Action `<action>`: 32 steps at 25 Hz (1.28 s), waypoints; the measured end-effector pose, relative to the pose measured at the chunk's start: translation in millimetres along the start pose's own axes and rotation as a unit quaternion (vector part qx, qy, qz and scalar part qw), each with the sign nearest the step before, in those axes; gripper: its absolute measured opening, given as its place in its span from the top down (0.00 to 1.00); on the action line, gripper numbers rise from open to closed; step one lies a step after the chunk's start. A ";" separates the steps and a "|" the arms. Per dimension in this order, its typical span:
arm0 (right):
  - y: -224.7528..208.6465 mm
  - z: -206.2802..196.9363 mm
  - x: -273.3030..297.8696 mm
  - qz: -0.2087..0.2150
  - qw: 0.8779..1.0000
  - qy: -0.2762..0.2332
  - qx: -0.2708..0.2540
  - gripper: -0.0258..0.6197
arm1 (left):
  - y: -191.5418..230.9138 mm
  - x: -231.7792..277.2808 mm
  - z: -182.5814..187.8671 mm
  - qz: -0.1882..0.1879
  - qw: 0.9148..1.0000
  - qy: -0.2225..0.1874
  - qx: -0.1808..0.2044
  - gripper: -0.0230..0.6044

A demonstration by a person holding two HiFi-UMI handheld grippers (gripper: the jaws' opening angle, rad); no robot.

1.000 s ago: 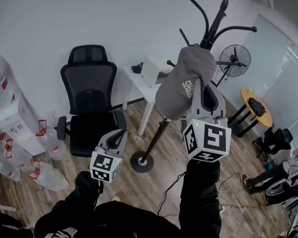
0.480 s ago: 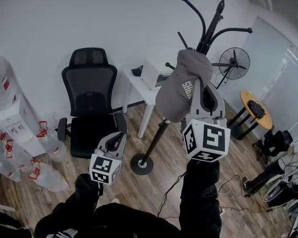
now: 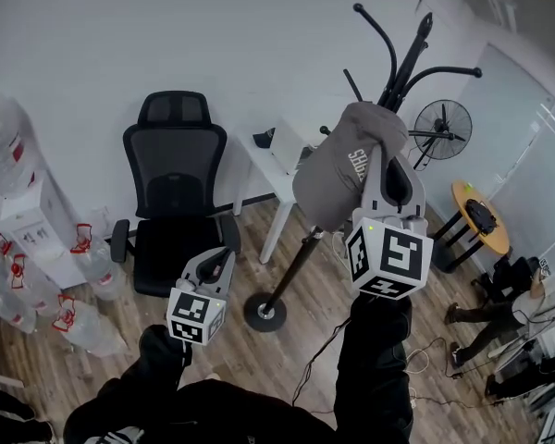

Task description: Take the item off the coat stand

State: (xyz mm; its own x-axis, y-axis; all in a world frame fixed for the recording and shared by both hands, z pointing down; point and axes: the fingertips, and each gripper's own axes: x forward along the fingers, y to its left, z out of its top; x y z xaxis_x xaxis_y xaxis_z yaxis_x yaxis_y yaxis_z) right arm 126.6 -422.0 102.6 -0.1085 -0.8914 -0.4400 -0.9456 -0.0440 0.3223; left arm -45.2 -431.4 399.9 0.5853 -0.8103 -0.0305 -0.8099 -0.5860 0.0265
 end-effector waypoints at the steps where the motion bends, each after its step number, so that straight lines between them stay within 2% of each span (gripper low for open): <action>1: 2.0 -0.9 3.1 0.000 1.000 0.000 0.000 0.92 | 3.6 0.0 0.2 0.002 1.000 -0.001 -0.001 0.91; 8: 7.9 -1.3 26.4 -0.012 1.000 -0.005 -0.013 0.92 | 26.7 7.1 3.3 0.008 1.000 -0.005 -0.005 0.91; 19: -7.1 3.5 50.0 -0.043 0.998 -0.019 -0.028 0.92 | 43.4 33.7 2.3 -0.007 1.000 -0.006 -0.006 0.91; 32: -21.2 23.7 16.8 -0.056 0.997 -0.028 -0.043 0.92 | 12.8 36.3 7.2 -0.038 0.999 -0.009 -0.001 0.91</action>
State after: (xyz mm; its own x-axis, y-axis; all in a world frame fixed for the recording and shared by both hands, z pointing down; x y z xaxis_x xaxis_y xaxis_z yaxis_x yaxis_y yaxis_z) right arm 137.6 -425.4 68.4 -0.0230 -0.8528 -0.5218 -0.9228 -0.1826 0.3392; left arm -34.6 -468.3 392.0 0.6438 -0.7635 -0.0504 -0.7635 -0.6454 0.0249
